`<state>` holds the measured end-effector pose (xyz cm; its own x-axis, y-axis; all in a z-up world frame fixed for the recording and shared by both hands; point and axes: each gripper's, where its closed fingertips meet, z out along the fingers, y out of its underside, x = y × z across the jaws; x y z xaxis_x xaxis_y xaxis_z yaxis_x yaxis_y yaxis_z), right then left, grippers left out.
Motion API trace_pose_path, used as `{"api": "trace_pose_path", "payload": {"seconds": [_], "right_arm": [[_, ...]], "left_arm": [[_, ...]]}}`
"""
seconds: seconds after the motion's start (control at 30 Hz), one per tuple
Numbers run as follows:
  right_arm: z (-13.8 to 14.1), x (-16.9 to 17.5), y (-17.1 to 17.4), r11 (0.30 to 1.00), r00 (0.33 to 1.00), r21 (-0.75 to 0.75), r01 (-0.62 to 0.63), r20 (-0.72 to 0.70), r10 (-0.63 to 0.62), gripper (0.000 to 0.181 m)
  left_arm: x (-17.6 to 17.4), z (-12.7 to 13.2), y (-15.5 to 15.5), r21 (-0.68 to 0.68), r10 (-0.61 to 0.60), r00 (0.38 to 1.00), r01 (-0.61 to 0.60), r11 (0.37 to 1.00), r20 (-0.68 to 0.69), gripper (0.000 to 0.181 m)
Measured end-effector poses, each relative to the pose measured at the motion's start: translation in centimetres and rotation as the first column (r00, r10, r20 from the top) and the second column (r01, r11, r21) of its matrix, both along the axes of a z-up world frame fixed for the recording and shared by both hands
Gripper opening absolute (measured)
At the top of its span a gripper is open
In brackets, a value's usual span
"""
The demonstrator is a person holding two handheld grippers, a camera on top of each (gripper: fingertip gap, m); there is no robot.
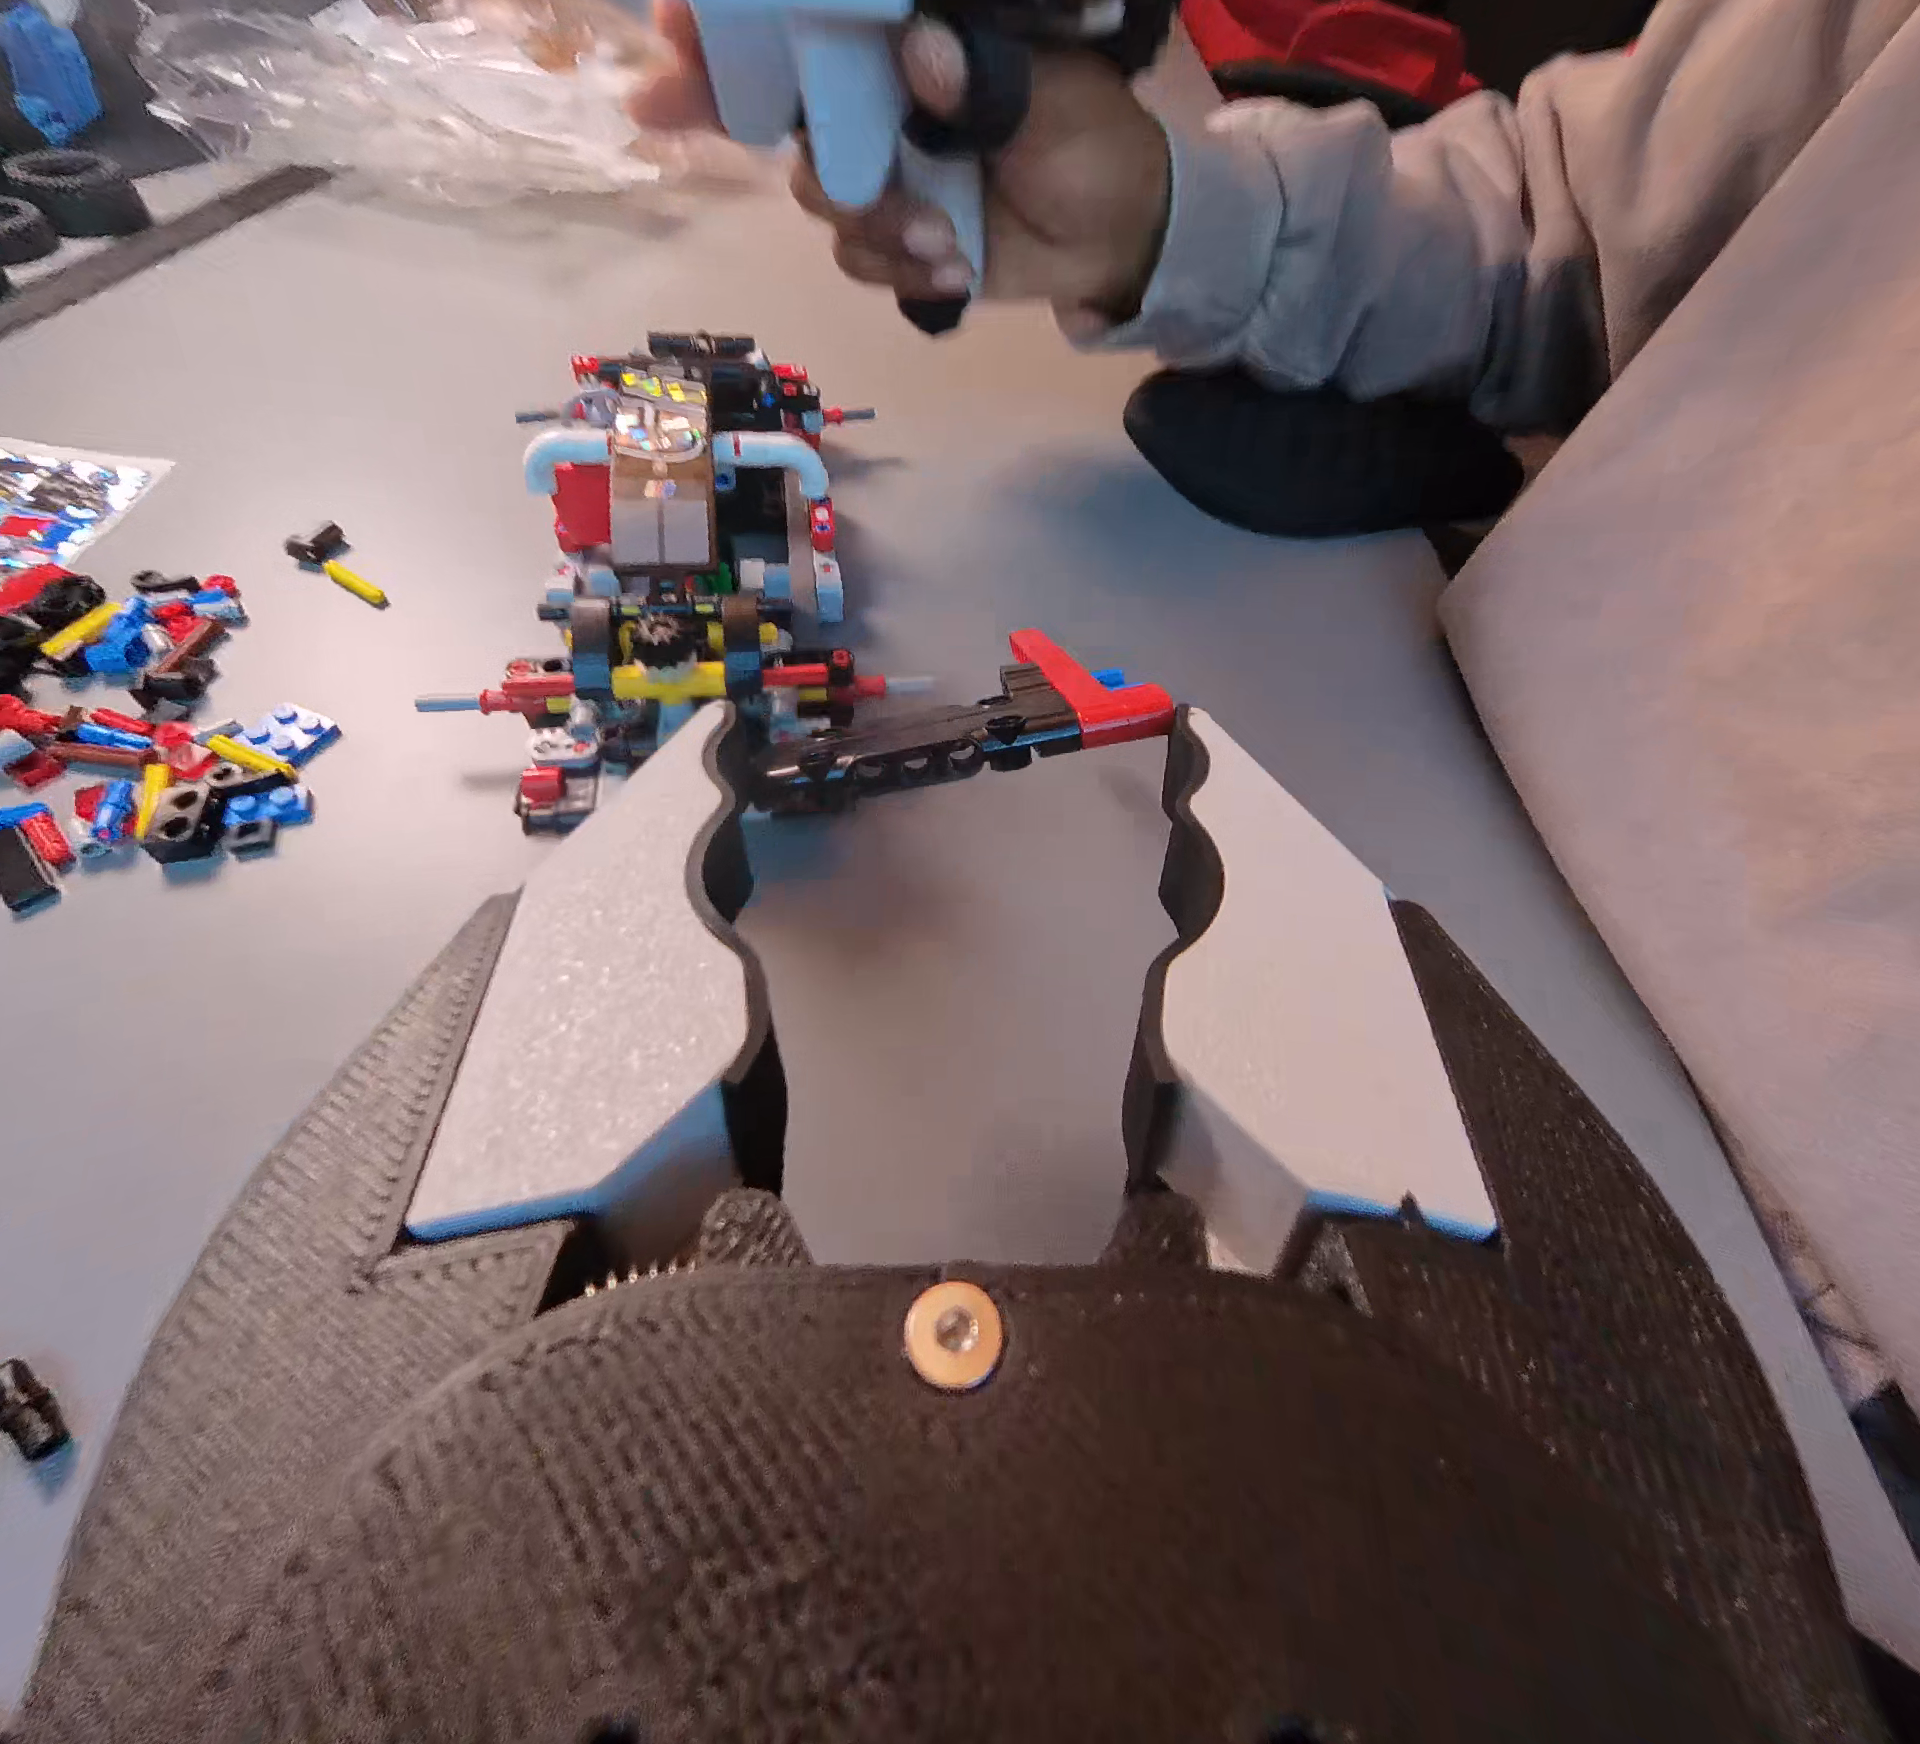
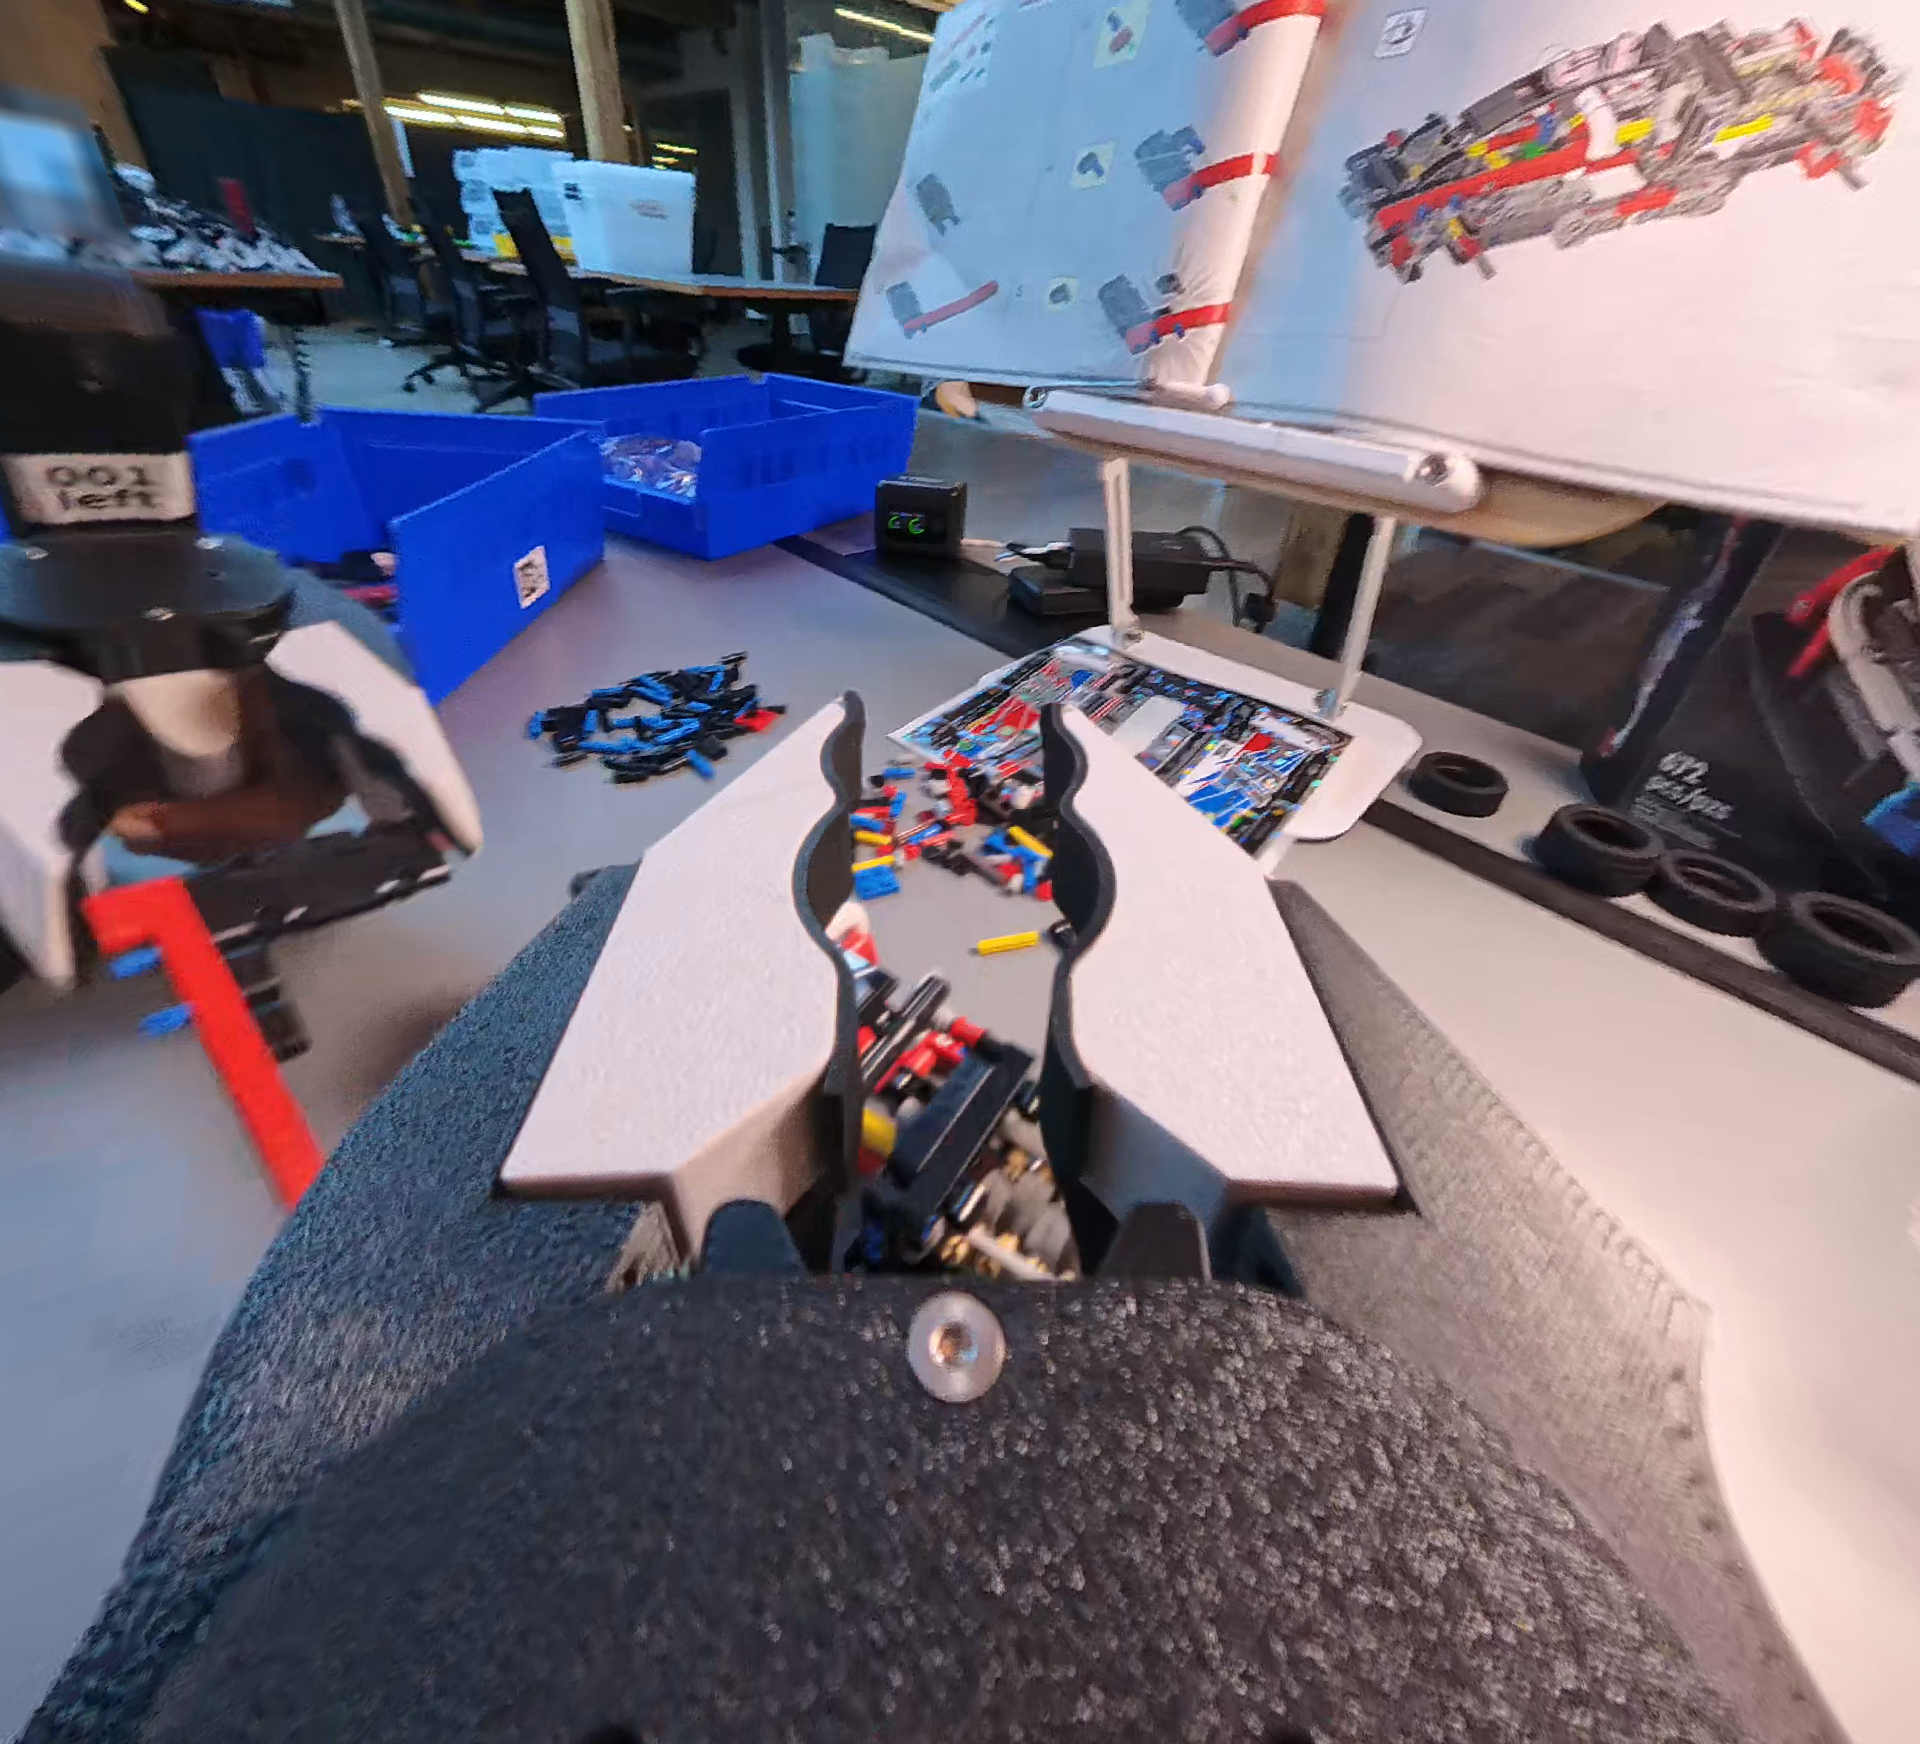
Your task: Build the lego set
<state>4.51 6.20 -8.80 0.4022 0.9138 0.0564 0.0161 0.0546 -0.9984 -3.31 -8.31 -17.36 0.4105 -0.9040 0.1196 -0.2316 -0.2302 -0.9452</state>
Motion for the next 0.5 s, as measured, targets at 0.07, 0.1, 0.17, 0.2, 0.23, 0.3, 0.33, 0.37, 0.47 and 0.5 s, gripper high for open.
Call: {"api": "trace_pose_path", "payload": {"seconds": [0.07,0.1,0.17,0.2,0.23,0.3,0.33,0.37,0.47,0.5], "right_arm": [[1.8,-0.7,2.0,0.998,0.999,0.047,0.05,0.013,-0.051,0.028],[2.9,-1.3,3.0,0.996,0.998,0.064,0.061,0.01,-0.061,0.026],[5.2,-2.9,5.5,0.991,0.996,0.098,0.087,-0.013,-0.087,0.021],[6.3,-3.8,6.8,0.989,0.995,0.112,0.098,-0.031,-0.095,0.018],[7.4,-4.8,8.0,0.987,0.994,0.123,0.101,-0.049,-0.095,0.015],[9.1,-6.8,10.8,0.979,0.991,0.157,0.128,-0.066,-0.119,0.011],[9.7,-7.8,12.3,0.976,0.989,0.17,0.139,-0.069,-0.128,0.01],[10.1,-8.8,13.7,0.974,0.989,0.176,0.14,-0.065,-0.13,0.008],[10.8,-11.5,17.6,0.974,0.989,0.175,0.146,-0.051,-0.14,0.004],[11.0,-12.2,18.7,0.972,0.988,0.182,0.152,-0.045,-0.146,0.002]], "left_arm": [[0.1,-1.7,-0.1,-0.026,-0.011,0.997,0.009,1.0,-0.073,0.079],[0.2,-2.3,-0.1,-0.032,-0.017,0.995,0.014,0.999,-0.101,0.079],[0.3,-3.2,-0.1,-0.04,-0.022,0.989,0.017,0.999,-0.143,0.08],[0.4,-3.2,-0.1,-0.036,-0.018,0.988,0.012,0.999,-0.151,0.08],[0.3,-3.1,0.0,-0.025,-0.012,0.989,0.008,1.0,-0.147,0.08],[0.2,-2.6,0.1,-0.016,-0.002,0.993,0.0,1.0,-0.118,0.08],[0.1,-2.2,0.0,-0.016,-0.002,0.996,0.001,1.0,-0.088,0.08],[0.0,-1.5,0.1,-0.014,-0.001,0.999,0.0,1.0,-0.048,0.08],[-0.7,0.6,0.4,0.004,0.019,0.998,-0.019,1.0,0.068,0.078],[-1.0,1.1,0.7,0.015,0.034,0.995,-0.036,0.999,0.098,0.077]]}}
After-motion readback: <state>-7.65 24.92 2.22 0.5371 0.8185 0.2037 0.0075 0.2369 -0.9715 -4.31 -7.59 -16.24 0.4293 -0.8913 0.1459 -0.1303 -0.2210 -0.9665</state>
